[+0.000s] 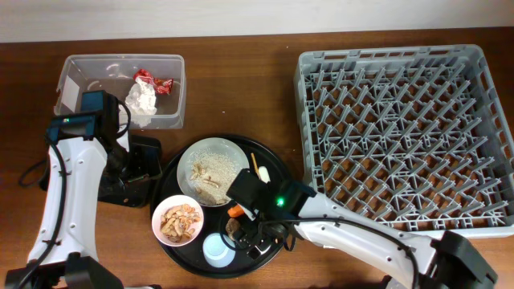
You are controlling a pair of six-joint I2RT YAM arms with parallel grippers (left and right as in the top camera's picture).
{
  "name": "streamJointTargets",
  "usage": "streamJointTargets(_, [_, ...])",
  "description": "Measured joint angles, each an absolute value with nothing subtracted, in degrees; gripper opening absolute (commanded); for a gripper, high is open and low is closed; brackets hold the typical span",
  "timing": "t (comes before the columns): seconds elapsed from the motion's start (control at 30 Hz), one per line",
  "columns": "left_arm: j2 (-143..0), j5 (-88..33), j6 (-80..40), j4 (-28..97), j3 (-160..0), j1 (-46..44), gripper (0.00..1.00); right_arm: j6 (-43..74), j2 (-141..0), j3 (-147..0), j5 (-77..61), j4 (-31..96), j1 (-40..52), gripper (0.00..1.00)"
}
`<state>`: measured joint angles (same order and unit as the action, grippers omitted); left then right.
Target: Sort waste into correct bins and load items into the dishwasher rack
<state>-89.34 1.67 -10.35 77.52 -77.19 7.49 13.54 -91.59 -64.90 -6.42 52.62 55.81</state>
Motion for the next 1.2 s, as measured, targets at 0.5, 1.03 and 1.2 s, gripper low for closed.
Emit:
streamJointTargets(0.5, [-89.3, 1.7, -10.3, 77.1, -77.2, 7.5, 0.99, 13.5, -96.2, -64.9, 0.2, 49.4, 61.1, 0.75])
streamJointTargets(1.03, [-89.3, 1.7, -10.3, 76.7, -77.1, 7.5, 0.99, 13.6, -92.0, -65.1, 0.9, 49.5, 61.1, 0.37])
streamJointTargets(1.2, [-89.3, 1.7, -10.3, 76.7, -77.1, 7.5, 0.99, 13.6, -84.7, -66.7, 0.8, 54.7, 58.7, 0.32])
